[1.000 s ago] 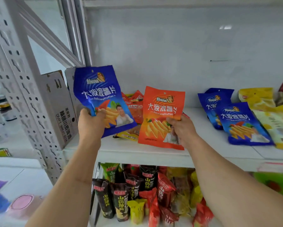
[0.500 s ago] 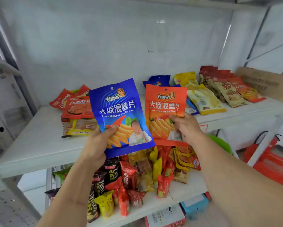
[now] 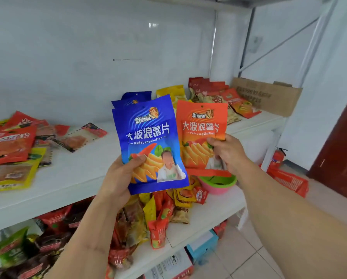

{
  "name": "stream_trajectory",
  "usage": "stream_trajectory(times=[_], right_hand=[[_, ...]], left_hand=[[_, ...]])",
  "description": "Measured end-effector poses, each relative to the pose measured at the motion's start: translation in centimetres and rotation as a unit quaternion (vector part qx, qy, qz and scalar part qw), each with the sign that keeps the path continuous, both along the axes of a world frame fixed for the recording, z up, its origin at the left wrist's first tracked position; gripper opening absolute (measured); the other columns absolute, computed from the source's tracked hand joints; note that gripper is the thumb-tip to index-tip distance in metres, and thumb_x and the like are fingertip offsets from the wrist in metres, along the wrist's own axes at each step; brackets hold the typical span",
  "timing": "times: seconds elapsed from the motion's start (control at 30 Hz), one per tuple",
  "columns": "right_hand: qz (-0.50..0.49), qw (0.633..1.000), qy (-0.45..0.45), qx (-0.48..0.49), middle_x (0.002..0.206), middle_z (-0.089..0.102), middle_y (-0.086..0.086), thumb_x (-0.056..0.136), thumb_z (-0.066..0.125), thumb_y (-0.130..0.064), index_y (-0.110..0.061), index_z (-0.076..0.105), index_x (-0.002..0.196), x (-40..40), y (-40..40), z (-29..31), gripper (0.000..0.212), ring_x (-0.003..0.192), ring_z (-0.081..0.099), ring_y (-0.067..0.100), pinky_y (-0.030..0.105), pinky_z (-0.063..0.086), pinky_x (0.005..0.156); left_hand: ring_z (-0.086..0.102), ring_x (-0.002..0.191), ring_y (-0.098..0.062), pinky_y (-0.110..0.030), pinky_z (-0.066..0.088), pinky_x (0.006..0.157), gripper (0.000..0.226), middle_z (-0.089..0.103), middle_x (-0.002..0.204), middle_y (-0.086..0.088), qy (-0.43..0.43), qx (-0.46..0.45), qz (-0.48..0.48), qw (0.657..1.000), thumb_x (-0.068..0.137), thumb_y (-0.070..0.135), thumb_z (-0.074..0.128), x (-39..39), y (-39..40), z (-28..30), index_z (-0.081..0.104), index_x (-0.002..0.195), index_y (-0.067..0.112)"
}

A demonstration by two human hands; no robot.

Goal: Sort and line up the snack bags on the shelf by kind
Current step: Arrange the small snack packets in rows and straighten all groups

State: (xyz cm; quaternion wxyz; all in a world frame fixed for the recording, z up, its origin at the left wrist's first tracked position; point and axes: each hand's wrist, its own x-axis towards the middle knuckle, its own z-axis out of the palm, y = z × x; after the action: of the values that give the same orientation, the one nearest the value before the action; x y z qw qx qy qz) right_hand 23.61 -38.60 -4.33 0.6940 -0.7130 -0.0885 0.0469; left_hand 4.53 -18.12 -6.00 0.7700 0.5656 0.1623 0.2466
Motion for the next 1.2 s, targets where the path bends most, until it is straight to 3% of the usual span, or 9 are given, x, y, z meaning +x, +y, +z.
stream_trajectory(times=[0.13,0.3,0.53,0.7,0.8,0.93,1.03,1.13,1.2], right_hand=[[-0.006,1.000,-0.005,-0.016,0.059,0.052,0.003,0.086,0.075,-0.016,-0.015,0.066,0.083,5.7,-4.9,0.3,0.010,0.048,0.042,0.015,0.028,0.035,0.044],[0.000,1.000,-0.008,-0.022,0.061,0.055,0.003,0.087,0.074,-0.018,-0.016,0.067,0.083,11.8,-9.6,0.7,0.009,0.051,0.044,0.016,0.030,0.038,0.048],[0.003,1.000,-0.021,-0.020,0.065,0.059,0.005,0.087,0.074,-0.020,-0.010,0.068,0.090,20.3,-13.7,0.7,0.012,0.047,0.047,0.013,0.026,0.039,0.044],[-0.006,0.999,-0.026,-0.033,0.068,0.059,0.008,0.087,0.074,-0.022,-0.007,0.067,0.094,27.1,-14.4,0.6,0.018,0.049,0.047,0.015,0.027,0.039,0.044],[-0.007,0.999,-0.024,-0.034,0.071,0.061,0.008,0.088,0.074,-0.024,-0.009,0.068,0.094,31.2,-14.6,0.5,0.017,0.051,0.048,0.016,0.026,0.039,0.044],[0.001,1.000,-0.016,-0.024,0.081,0.068,0.011,0.087,0.075,-0.028,-0.011,0.069,0.097,36.4,-15.3,0.5,0.020,0.064,0.056,0.024,0.031,0.044,0.053],[0.004,0.999,-0.029,-0.031,0.088,0.075,0.003,0.087,0.074,-0.029,-0.021,0.070,0.092,40.4,-15.7,0.5,0.011,0.073,0.069,0.022,0.032,0.054,0.061],[0.017,0.999,-0.036,-0.032,0.085,0.076,-0.003,0.086,0.075,-0.032,-0.025,0.069,0.087,44.5,-16.0,0.4,0.010,0.080,0.074,0.021,0.038,0.060,0.075],[0.032,0.998,-0.040,-0.039,0.083,0.076,-0.003,0.085,0.076,-0.034,-0.024,0.069,0.087,47.3,-16.0,0.2,0.012,0.077,0.074,0.021,0.039,0.060,0.073]], left_hand=[[0.072,0.062,-0.012,-0.023,0.056,0.054,0.009,0.076,0.075,0.000,0.005,-0.021,-0.011,1.000,0.091,0.012,0.066,6.0,-5.1,0.4,0.068,0.100,0.011],[0.075,0.074,-0.018,-0.035,0.057,0.075,0.011,0.079,0.090,-0.006,0.002,-0.024,-0.002,1.000,0.088,0.012,0.070,12.5,-10.1,0.7,0.071,0.099,0.014],[0.075,0.079,-0.023,-0.041,0.057,0.081,0.024,0.078,0.097,-0.009,0.014,-0.018,0.017,1.000,0.084,0.016,0.076,21.3,-13.5,0.7,0.071,0.108,0.013],[0.074,0.076,-0.025,-0.031,0.058,0.064,0.028,0.077,0.089,-0.009,0.010,-0.006,0.024,1.000,0.084,0.022,0.077,28.0,-14.2,0.7,0.070,0.108,0.011],[0.075,0.075,-0.020,-0.032,0.057,0.067,0.026,0.077,0.092,-0.006,-0.002,-0.007,0.027,1.000,0.086,0.022,0.076,32.0,-14.4,0.8,0.069,0.109,0.015],[0.076,0.086,-0.027,-0.045,0.059,0.084,0.015,0.079,0.095,-0.006,0.001,-0.010,0.029,1.000,0.086,0.024,0.075,36.7,-14.7,1.4,0.073,0.101,0.021],[0.075,0.089,-0.031,-0.050,0.056,0.092,0.004,0.079,0.092,-0.008,0.007,-0.002,0.047,0.999,0.086,0.025,0.077,40.1,-15.1,1.6,0.079,0.086,0.023],[0.075,0.091,-0.030,-0.048,0.057,0.090,0.022,0.078,0.101,-0.009,0.000,-0.004,0.060,0.998,0.085,0.026,0.077,43.2,-16.2,1.8,0.074,0.105,0.018],[0.075,0.086,-0.026,-0.043,0.059,0.084,0.022,0.078,0.099,-0.008,-0.009,-0.002,0.076,0.997,0.086,0.024,0.076,45.2,-17.3,1.8,0.072,0.107,0.018]])
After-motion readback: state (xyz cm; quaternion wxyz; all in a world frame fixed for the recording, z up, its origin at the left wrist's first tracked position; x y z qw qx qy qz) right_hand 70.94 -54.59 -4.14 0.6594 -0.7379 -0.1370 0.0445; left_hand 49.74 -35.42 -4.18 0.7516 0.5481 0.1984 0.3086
